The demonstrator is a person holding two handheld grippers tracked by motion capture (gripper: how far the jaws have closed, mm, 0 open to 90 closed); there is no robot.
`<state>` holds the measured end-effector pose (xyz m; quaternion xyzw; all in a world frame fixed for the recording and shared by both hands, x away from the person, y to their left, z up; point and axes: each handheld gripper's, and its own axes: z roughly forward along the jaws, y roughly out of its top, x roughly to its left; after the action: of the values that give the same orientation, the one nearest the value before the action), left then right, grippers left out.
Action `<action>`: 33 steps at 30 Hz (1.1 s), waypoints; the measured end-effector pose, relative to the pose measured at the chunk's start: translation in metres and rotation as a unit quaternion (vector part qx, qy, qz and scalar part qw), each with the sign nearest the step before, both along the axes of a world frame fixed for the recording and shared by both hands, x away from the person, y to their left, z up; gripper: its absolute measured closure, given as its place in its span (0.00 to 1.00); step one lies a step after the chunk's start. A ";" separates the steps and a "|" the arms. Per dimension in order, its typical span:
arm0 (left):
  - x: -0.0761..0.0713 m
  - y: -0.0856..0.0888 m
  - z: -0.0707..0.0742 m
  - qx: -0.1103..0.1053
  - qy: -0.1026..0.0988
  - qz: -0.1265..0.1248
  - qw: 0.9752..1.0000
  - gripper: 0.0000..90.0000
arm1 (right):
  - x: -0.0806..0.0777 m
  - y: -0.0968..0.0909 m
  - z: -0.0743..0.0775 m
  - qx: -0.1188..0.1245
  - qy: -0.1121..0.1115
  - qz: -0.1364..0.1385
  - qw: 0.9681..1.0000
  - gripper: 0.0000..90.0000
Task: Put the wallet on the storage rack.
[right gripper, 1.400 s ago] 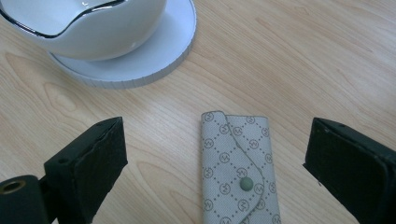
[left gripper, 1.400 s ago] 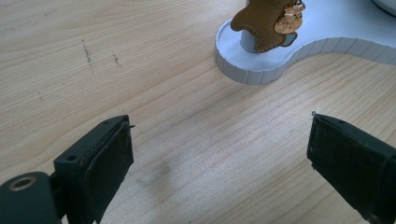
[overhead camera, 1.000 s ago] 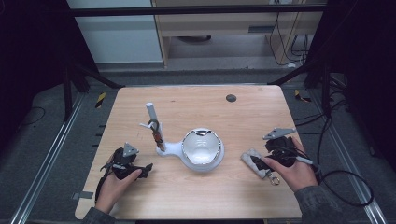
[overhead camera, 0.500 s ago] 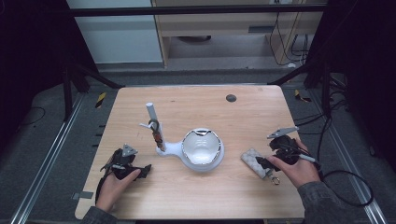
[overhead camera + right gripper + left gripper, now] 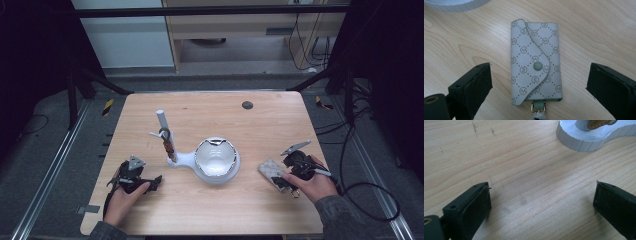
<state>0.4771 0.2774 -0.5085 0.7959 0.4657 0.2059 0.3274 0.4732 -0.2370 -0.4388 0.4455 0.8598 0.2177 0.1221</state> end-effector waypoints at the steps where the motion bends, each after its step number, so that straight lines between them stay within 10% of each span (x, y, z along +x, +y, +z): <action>1: 0.000 0.000 0.000 0.000 0.000 0.000 1.000 0.01 | 0.000 0.000 -0.001 -0.001 0.003 0.000 1.000 0.06; 33: 0.000 0.000 0.000 -0.001 0.001 -0.002 1.000 0.00 | 0.007 -0.003 -0.031 -0.019 0.072 0.003 0.997 0.17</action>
<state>0.4774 0.2775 -0.5086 0.7967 0.4646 0.2042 0.3283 0.4797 -0.2402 -0.4697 0.4550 0.8717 0.1689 0.0681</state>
